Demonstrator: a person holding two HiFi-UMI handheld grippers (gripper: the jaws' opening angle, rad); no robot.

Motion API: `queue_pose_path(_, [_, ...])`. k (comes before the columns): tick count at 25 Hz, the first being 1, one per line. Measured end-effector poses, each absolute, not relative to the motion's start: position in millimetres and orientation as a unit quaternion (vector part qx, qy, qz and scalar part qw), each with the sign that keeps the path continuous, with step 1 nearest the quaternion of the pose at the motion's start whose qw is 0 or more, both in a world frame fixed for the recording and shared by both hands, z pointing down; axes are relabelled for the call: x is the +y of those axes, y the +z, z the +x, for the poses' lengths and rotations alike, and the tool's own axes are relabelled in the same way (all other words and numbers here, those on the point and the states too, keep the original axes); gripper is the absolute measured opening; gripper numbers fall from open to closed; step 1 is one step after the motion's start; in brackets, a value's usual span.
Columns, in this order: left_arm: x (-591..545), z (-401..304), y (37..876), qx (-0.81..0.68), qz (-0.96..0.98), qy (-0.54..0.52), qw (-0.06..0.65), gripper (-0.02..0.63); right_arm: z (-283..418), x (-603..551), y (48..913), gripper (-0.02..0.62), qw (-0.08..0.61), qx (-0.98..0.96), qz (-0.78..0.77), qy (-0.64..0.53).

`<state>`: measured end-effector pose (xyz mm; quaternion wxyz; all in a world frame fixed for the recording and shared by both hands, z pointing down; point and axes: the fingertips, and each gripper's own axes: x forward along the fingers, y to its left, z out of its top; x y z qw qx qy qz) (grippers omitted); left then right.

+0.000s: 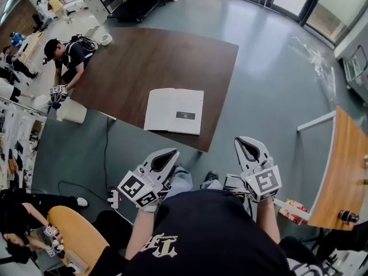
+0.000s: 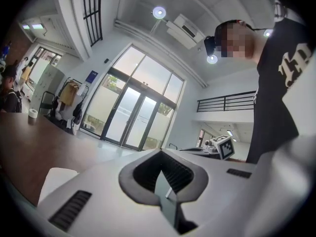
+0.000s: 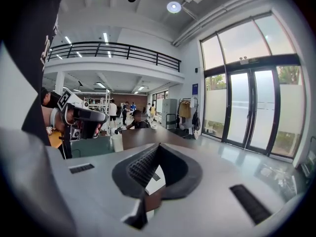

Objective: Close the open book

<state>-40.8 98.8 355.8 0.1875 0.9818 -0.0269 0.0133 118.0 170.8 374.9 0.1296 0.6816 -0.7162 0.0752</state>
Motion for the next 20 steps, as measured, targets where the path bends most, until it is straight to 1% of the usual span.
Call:
queue_pose_path(6, [53,-45,348,-0.003,0.981,0.003,0.193,0.006,93,121,362,-0.012,0.182,-0.719,0.67,0.042])
queue_pose_path(12, [2,-63,345,0.001,0.981,-0.009,0.193,0.006,65,69,354,-0.012,0.188,-0.72,0.668,0.032])
queue_pose_path(20, [-52,-102,356,-0.013,0.977,-0.019,0.213,0.006,17,18,352,-0.012,0.2,-0.725,0.658,0.025])
